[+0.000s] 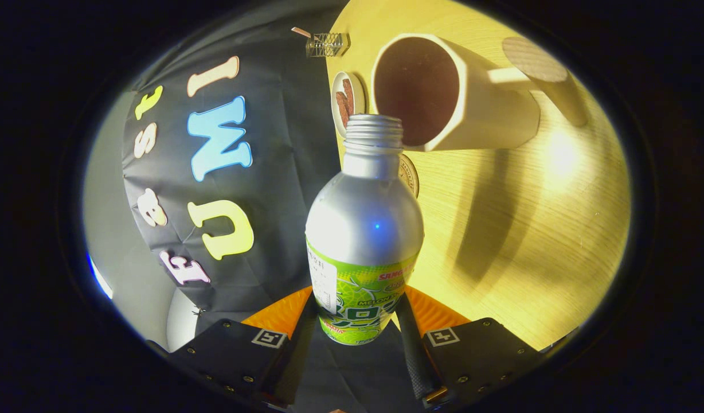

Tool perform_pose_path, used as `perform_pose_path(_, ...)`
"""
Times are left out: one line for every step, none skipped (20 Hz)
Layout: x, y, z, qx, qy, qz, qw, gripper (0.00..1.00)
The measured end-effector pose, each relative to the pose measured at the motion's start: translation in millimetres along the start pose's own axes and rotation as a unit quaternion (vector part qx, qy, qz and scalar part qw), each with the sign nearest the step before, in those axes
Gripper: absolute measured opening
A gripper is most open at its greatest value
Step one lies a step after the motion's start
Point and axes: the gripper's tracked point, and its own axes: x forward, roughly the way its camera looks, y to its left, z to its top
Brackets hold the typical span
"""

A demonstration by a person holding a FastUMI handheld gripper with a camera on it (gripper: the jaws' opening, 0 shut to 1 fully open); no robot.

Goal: Take the bottle from table, then pour the juice into the cup, finally place the bottle on the coaster

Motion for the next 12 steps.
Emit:
perform_pose_path(-1.2,0.6,-0.2,0.005,0.001,0.000,1.000,0.74)
perform_pose_path(-0.3,0.8,-0.7,0.009,0.002,0.001,1.000,0.73)
perform_pose_path(-0.4,0.7,-1.9,0.012,0.003,0.001,1.000,0.73)
perform_pose_path(-0.2,0.7,-3.2,0.015,0.004,0.000,1.000,0.74)
perform_pose_path(0.3,0.5,-3.5,0.019,0.006,0.000,1.000,0.74)
perform_pose_path(0.3,1.6,-4.2,0.022,0.006,0.000,1.000,0.73)
perform_pose_path(1.4,1.2,-5.0,0.022,0.007,0.000,1.000,0.73)
perform_pose_path(1.3,0.9,-5.6,0.023,0.007,-0.001,1.000,0.73)
perform_pose_path(0.9,0.9,-5.2,0.025,0.008,-0.001,1.000,0.73)
perform_pose_path(0.7,1.1,-5.4,0.027,0.007,-0.002,1.000,0.74)
perform_pose_path(1.9,1.3,-5.8,0.030,0.007,-0.002,1.000,0.73)
perform_pose_path(2.0,2.2,-6.9,0.032,0.007,-0.002,0.999,0.73)
